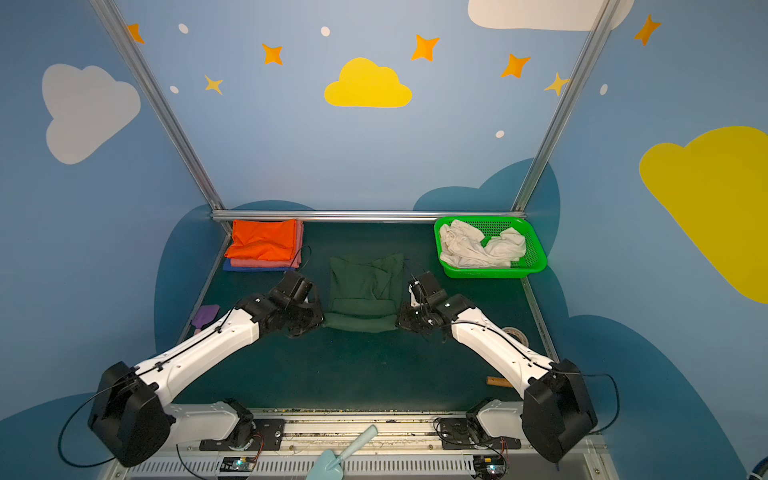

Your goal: Fold and stack the t-shirts

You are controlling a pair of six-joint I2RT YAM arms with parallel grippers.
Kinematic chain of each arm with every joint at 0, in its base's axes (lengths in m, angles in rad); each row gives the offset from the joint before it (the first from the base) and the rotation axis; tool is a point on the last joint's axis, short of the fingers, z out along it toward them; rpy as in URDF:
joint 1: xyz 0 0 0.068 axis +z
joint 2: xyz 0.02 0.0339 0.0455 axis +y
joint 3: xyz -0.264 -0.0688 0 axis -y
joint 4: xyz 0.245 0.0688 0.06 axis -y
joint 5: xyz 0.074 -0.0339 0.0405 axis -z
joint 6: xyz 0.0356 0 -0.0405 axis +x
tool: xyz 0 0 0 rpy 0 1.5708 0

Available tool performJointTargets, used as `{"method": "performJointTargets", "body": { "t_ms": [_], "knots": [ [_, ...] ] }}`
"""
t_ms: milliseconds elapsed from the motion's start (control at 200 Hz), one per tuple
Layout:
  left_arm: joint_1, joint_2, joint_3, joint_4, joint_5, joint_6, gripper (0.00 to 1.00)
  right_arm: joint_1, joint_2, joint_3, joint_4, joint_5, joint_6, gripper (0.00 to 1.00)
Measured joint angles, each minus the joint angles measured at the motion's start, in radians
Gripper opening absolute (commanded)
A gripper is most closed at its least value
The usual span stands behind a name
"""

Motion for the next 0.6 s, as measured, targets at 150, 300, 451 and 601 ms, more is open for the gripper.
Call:
{"method": "performJointTargets", "body": {
  "t_ms": [150,300,451,601],
  "knots": [
    [0.064,0.141,0.143,-0.012,0.027,0.061,0.05,-0.072,0.120,0.119,-0.005,-0.026,-0.056,0.00],
    [0.114,0.301,0.316,-0.040,0.061,0.130,0.05,-0.133,0.249,0.265,-0.022,-0.048,-0.112,0.00],
    [0.156,0.443,0.485,-0.072,0.101,0.182,0.05,-0.179,0.381,0.424,-0.047,-0.076,-0.156,0.00],
    [0.192,0.579,0.660,-0.115,0.130,0.227,0.05,-0.217,0.535,0.590,-0.075,-0.112,-0.192,0.00]
  ]
}}
